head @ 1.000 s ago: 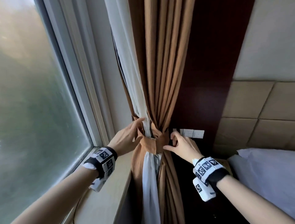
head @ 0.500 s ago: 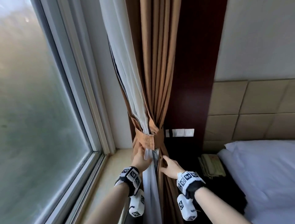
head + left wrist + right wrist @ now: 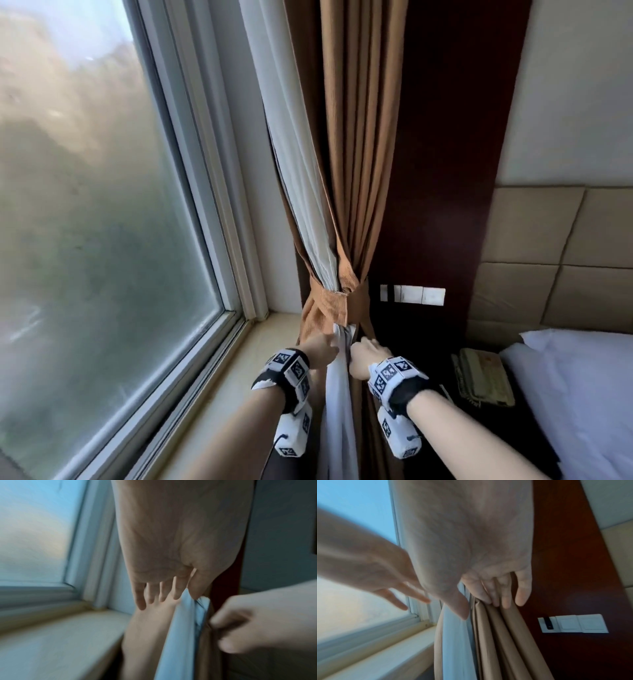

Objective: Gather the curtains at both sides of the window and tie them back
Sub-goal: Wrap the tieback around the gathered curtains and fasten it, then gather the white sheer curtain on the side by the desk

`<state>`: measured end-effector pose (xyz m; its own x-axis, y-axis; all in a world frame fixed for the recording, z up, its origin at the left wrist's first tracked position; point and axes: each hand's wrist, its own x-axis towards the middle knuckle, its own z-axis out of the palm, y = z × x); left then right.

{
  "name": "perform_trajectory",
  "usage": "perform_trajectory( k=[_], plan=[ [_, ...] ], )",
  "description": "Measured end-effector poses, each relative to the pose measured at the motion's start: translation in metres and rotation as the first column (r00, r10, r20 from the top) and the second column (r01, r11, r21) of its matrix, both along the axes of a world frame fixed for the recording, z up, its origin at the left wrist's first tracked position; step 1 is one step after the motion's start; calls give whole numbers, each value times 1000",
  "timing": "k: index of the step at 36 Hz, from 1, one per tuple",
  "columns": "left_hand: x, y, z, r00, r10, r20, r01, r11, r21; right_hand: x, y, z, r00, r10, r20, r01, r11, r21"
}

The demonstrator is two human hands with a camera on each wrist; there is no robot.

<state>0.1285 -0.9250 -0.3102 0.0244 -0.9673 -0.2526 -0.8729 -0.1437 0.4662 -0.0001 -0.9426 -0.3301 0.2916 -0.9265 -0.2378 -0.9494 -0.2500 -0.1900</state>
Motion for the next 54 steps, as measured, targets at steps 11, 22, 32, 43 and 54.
perform_trajectory(
  k=[11, 22, 32, 43, 54],
  plan=[
    [33, 113, 82, 919, 384, 93, -351, 901, -253, -30, 16, 73, 915, 334, 229, -244, 906, -347],
    [34, 270, 136, 738, 641, 211, -572, 760, -307, 44, 138, 142, 702, 701, 125, -640, 697, -323],
    [44, 488, 159, 585, 803, 112, -737, 584, -340, 101, 353, 178, 452, 891, 46, -827, 438, -352],
    [-8, 905, 211, 4, 969, 247, -880, 121, -460, 151, 798, 219, -189, 955, 227, -865, -52, -499],
    [-132, 1228, 188, -648, 716, 259, -693, -414, -589, 95, 1137, 198, -596, 719, 359, -783, -419, -460]
  ],
)
